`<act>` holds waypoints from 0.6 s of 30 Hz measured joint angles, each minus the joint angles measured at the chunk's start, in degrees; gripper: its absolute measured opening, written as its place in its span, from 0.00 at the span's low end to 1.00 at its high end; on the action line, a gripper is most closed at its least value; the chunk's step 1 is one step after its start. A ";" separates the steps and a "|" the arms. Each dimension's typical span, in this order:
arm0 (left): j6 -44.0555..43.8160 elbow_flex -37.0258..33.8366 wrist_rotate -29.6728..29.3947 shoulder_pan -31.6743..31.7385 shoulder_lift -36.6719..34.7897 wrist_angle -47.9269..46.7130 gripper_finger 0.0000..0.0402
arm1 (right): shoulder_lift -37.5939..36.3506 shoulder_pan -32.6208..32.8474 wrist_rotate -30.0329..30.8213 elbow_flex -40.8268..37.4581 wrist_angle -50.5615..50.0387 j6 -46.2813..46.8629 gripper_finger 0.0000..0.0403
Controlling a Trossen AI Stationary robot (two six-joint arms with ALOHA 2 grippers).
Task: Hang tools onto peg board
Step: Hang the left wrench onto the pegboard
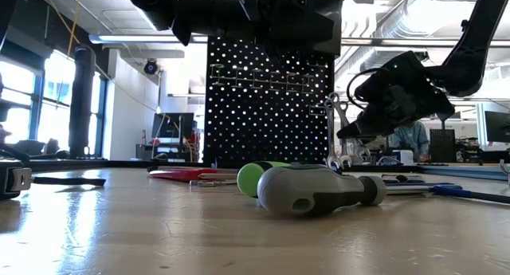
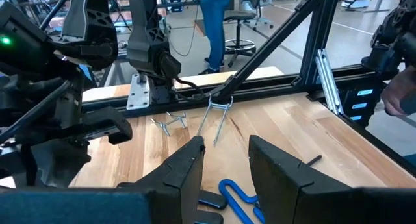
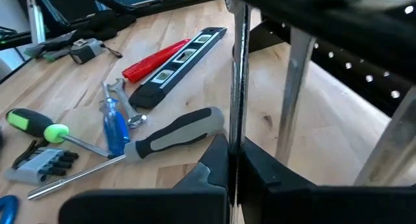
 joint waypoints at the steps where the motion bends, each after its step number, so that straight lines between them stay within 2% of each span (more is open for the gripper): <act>1: -0.02 0.00 0.00 0.00 0.00 0.00 0.29 | 0.00 0.00 0.54 0.03 0.11 -0.11 0.00; 18: -1.05 0.00 -0.09 -0.09 0.02 0.15 0.29 | 0.02 -2.58 5.11 4.48 -4.74 0.89 0.00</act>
